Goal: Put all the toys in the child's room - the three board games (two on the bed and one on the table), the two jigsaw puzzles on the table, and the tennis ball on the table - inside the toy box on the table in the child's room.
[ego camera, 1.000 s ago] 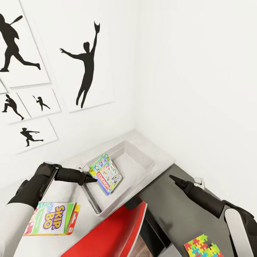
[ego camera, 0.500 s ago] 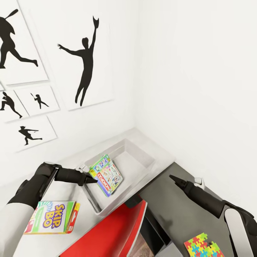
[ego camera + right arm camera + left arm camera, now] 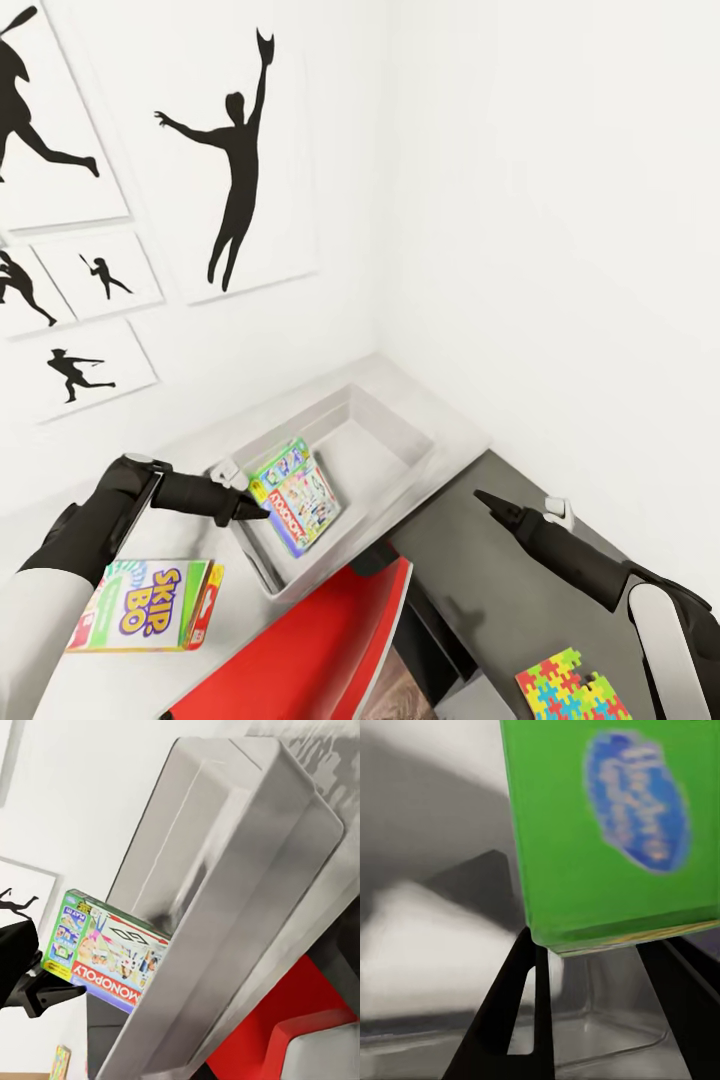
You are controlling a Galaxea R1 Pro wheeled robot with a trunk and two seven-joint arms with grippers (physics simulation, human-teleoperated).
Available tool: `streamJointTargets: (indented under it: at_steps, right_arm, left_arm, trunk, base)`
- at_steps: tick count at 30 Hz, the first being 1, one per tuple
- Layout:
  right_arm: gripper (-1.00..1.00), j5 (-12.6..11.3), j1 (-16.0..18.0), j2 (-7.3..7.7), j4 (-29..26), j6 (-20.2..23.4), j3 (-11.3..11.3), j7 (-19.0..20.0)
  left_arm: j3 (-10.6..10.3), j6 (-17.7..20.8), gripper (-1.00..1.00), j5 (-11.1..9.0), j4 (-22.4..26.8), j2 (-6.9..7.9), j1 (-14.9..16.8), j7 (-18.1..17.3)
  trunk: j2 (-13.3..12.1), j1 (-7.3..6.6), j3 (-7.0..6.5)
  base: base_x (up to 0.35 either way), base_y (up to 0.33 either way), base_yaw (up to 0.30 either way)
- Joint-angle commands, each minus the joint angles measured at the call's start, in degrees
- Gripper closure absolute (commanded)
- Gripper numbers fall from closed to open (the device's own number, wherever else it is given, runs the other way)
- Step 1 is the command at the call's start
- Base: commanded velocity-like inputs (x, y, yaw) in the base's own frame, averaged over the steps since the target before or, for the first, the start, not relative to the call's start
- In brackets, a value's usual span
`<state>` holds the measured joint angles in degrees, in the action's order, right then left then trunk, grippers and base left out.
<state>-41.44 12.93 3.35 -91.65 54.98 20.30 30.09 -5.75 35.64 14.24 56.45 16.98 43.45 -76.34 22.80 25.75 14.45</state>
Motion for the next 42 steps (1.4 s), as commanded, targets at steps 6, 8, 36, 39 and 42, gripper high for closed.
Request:
streamJointTargets:
  at_steps: [6,8,36,39,42]
  right_arm:
    - [-1.00,0.24,0.08,-0.01,-0.02,0.30,0.09,0.32]
    - [-1.00,0.23,0.08,-0.01,-0.02,0.30,0.09,0.32]
    - [-1.00,-0.11,0.08,1.05,0.07,-2.80,0.45,1.90]
    - [-1.00,-0.13,0.08,1.11,0.07,-3.11,0.44,2.03]
    - [-1.00,-0.13,0.08,1.13,0.07,-3.12,0.44,2.09]
  left_arm:
    - [-0.14,0.44,1.00,1.82,0.05,-0.05,0.06,-0.30]
    - [-0.14,0.46,1.00,1.91,0.04,-0.12,0.06,-0.30]
    - [-0.51,0.06,-1.00,5.10,4.53,-1.94,0.23,0.88]
    - [-0.49,0.06,-1.00,5.23,4.84,-1.95,0.23,0.86]
    - [-0.36,0.15,-1.00,5.26,5.11,-1.92,0.23,0.76]
  trunk:
    - [0.12,0.03,0.53]
    - [0.12,0.03,0.67]
    - [0.12,0.03,1.41]
    - [0.12,0.03,1.41]
    - [0.12,0.03,1.41]
  base:
    - [0.000,0.000,0.000]
    - [0.000,0.000,0.000]
    - [0.000,0.000,0.000]
    - [0.000,0.000,0.000]
    - [0.000,0.000,0.000]
